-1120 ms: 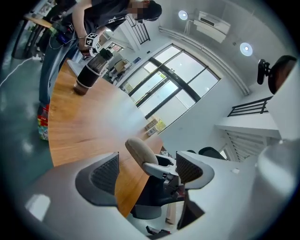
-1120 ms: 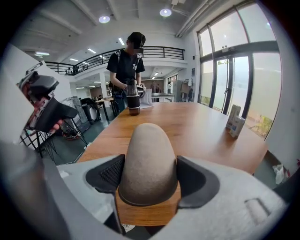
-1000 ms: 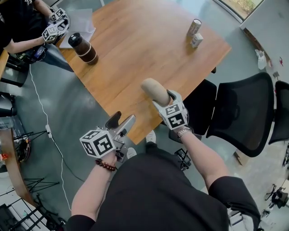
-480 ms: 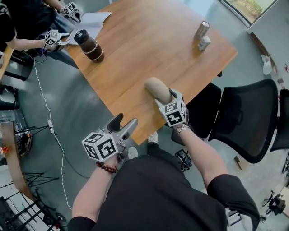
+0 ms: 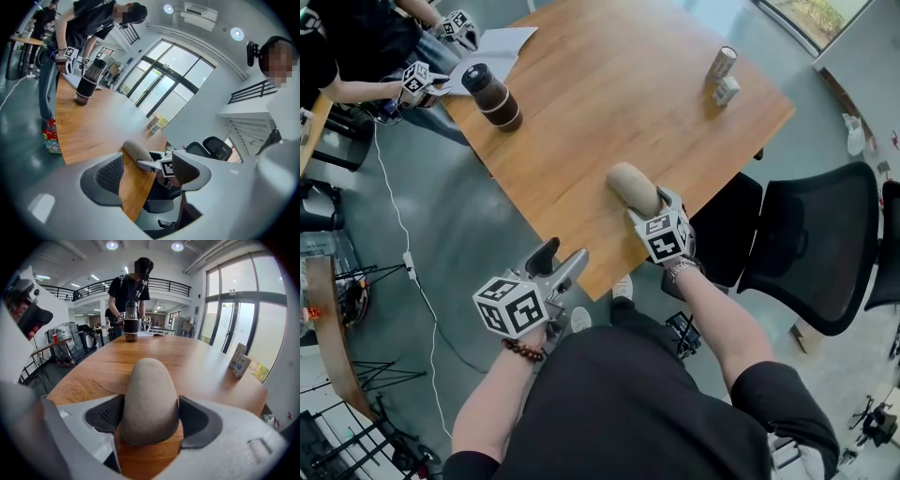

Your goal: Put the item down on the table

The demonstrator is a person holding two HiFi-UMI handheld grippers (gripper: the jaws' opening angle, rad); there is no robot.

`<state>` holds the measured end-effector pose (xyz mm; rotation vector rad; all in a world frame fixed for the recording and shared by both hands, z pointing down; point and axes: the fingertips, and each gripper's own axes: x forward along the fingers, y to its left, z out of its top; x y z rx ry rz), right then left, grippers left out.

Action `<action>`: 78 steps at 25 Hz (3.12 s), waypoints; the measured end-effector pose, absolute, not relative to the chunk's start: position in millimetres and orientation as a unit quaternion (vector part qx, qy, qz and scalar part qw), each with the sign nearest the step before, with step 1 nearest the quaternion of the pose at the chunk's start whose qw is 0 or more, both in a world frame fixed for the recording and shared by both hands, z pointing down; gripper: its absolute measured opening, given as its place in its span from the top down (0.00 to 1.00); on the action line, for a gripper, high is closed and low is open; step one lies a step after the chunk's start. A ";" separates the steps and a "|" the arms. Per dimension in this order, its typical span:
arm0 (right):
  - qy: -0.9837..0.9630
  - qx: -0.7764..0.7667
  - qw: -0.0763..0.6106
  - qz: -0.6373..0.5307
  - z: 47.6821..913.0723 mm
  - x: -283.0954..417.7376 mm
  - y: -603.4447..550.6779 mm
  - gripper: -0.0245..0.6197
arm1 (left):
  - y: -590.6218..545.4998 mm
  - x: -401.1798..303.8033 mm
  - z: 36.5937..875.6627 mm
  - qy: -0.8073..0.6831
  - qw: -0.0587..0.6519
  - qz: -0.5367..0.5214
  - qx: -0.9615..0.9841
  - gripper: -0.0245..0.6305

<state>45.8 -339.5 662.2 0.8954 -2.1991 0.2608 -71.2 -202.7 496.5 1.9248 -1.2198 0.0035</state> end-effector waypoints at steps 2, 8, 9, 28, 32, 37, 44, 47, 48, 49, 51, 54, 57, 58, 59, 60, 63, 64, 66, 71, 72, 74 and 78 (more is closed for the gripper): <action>-0.853 0.350 0.373 0.104 663.6 47.7 -335.9 0.41 | -200.1 -72.4 495.5 -0.484 0.414 0.004 0.771 0.46; -0.843 0.371 0.375 0.105 655.5 59.2 -322.5 0.37 | -195.3 -73.5 492.6 -0.471 0.406 0.006 0.783 0.46; -0.843 0.376 0.371 0.103 650.8 60.1 -320.6 0.37 | -194.7 -73.0 491.6 -0.467 0.404 0.005 0.786 0.46; -0.843 0.444 0.285 0.108 545.5 39.7 -218.1 0.60 | -158.5 -72.3 457.2 -0.403 0.341 0.008 0.849 0.58; -0.845 0.448 0.271 0.112 522.0 25.4 -185.9 0.71 | -146.1 -74.6 446.5 -0.389 0.318 0.006 0.864 0.68; -0.844 0.464 0.247 0.104 496.1 13.5 -154.8 0.79 | -130.1 -73.0 440.4 -0.367 0.309 0.004 0.877 0.77; -0.848 0.472 0.223 0.095 469.9 5.7 -122.0 0.94 | -109.3 -63.2 435.2 -0.358 0.276 0.028 0.891 0.89; -0.851 0.472 0.214 0.092 460.4 8.4 -113.7 0.97 | -104.2 -54.6 432.3 -0.362 0.256 0.039 0.895 0.94; -0.852 0.470 0.212 0.091 458.4 10.1 -111.7 0.97 | -103.2 -51.0 431.3 -0.364 0.250 0.043 0.896 0.95; -0.853 0.469 0.212 0.090 457.2 11.8 -110.0 0.97 | -102.3 -47.2 430.5 -0.365 0.245 0.046 0.897 0.95; -0.856 0.464 0.212 0.088 455.8 15.1 -107.4 0.97 | -100.2 -39.9 429.8 -0.369 0.237 0.052 0.897 0.95; -0.862 0.454 0.209 0.084 454.4 20.0 -104.6 0.97 | -97.2 -29.7 432.2 -0.373 0.233 0.059 0.896 0.95; -0.870 0.441 0.206 0.082 453.0 23.3 -100.2 0.97 | -94.0 -20.4 434.4 -0.380 0.227 0.066 0.894 0.95; -0.872 0.437 0.204 0.083 452.6 24.3 -98.3 0.97 | -92.4 -17.7 435.1 -0.382 0.227 0.068 0.894 0.95; -0.874 0.434 0.203 0.084 452.2 25.5 -96.4 0.97 | -90.5 -15.0 435.8 -0.383 0.227 0.069 0.893 0.95; -0.875 0.432 0.200 0.086 451.8 26.9 -94.8 0.97 | -88.6 -12.4 436.5 -0.383 0.227 0.071 0.892 0.95; -0.878 0.428 0.196 0.091 451.0 30.5 -92.6 0.97 | -84.9 -5.8 436.8 -0.383 0.226 0.074 0.892 0.95; -0.878 0.428 0.196 0.092 450.8 31.4 -92.1 0.97 | -84.4 -4.5 436.3 -0.384 0.227 0.074 0.892 0.95; -0.878 0.427 0.197 0.092 450.5 32.5 -91.4 0.97 | -84.1 -2.8 435.5 -0.385 0.226 0.075 0.892 0.95; -0.878 0.427 0.196 0.091 449.3 36.3 -88.2 0.97 | -80.2 0.9 436.5 -0.385 0.226 0.077 0.891 0.95; -0.878 0.427 0.195 0.091 448.9 36.9 -87.8 0.97 | -79.5 1.2 436.6 -0.385 0.227 0.077 0.891 0.95; -0.878 0.428 0.195 0.090 448.8 37.8 -86.9 0.97 | -78.2 1.8 437.0 -0.385 0.227 0.077 0.891 0.95; -0.878 0.429 0.194 0.089 448.1 39.2 -84.9 0.97 | -76.4 3.9 435.4 -0.384 0.225 0.078 0.892 0.95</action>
